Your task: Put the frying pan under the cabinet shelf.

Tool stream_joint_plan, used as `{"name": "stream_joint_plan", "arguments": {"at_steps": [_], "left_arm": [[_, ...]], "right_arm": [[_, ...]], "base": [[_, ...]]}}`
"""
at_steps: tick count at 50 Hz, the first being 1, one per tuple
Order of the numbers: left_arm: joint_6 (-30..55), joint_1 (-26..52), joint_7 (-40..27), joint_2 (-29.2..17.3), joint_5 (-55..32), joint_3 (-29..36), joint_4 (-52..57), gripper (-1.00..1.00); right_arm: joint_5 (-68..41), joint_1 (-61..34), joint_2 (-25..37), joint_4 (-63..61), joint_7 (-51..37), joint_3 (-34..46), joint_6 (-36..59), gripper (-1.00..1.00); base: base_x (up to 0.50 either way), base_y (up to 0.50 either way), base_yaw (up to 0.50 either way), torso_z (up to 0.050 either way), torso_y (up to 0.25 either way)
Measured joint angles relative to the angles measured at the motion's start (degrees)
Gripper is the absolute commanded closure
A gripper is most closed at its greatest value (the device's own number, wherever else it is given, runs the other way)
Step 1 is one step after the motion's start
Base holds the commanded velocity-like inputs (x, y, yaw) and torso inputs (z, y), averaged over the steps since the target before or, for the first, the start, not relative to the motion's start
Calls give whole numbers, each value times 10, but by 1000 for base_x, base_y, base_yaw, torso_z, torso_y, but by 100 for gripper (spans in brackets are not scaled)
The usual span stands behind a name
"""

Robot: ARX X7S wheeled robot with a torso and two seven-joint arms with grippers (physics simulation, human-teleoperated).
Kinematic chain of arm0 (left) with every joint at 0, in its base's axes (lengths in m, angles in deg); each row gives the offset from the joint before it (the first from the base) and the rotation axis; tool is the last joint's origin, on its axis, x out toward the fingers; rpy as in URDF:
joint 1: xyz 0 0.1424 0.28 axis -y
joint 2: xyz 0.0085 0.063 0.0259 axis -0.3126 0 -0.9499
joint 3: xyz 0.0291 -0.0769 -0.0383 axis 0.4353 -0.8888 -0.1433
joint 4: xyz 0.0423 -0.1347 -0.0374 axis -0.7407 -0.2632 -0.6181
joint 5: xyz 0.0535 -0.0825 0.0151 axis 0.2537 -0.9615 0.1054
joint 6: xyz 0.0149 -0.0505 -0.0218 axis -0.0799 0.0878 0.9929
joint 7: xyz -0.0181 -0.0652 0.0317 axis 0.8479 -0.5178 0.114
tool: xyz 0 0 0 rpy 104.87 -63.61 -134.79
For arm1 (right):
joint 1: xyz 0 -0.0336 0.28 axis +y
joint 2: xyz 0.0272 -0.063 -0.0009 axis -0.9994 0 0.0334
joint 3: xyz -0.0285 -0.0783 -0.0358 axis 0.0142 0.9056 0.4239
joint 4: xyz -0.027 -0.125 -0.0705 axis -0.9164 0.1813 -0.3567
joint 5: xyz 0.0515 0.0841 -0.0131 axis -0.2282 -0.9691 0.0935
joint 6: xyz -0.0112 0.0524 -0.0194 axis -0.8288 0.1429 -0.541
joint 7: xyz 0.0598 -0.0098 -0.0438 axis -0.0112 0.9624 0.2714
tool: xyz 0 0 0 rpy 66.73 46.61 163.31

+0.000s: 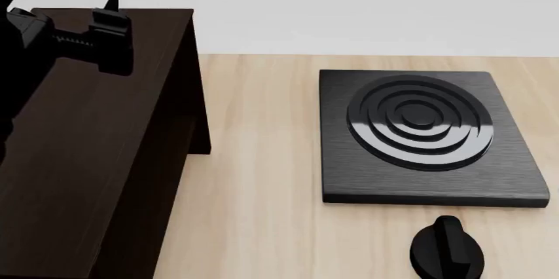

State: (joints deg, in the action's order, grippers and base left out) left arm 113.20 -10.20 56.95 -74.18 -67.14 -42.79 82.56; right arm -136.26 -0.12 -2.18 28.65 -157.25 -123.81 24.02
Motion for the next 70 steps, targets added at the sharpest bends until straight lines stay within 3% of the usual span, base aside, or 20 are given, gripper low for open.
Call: {"name": "stream_joint_plan", "arguments": {"at_steps": [10, 24, 44, 70], "left_arm": [[-3, -1, -2, 1, -2, 2, -3, -100], [-2, 0, -5, 2, -6, 5, -1, -100], [-1, 4, -12, 3, -10, 9, -3, -100], [6, 17, -18, 5, -16, 15, 0, -100]], "right_arm": [[74, 85, -38, -23, 92, -77, 3, -100], [202, 144, -80, -43, 224, -116, -4, -100], [376, 176, -108, -29, 366, -83, -50, -100], [490, 171, -112, 42, 432, -4, -121, -100]], "base": [[0, 0, 0, 0, 0], [0, 0, 0, 0, 0], [0, 0, 0, 0, 0], [0, 0, 0, 0, 0]]}}
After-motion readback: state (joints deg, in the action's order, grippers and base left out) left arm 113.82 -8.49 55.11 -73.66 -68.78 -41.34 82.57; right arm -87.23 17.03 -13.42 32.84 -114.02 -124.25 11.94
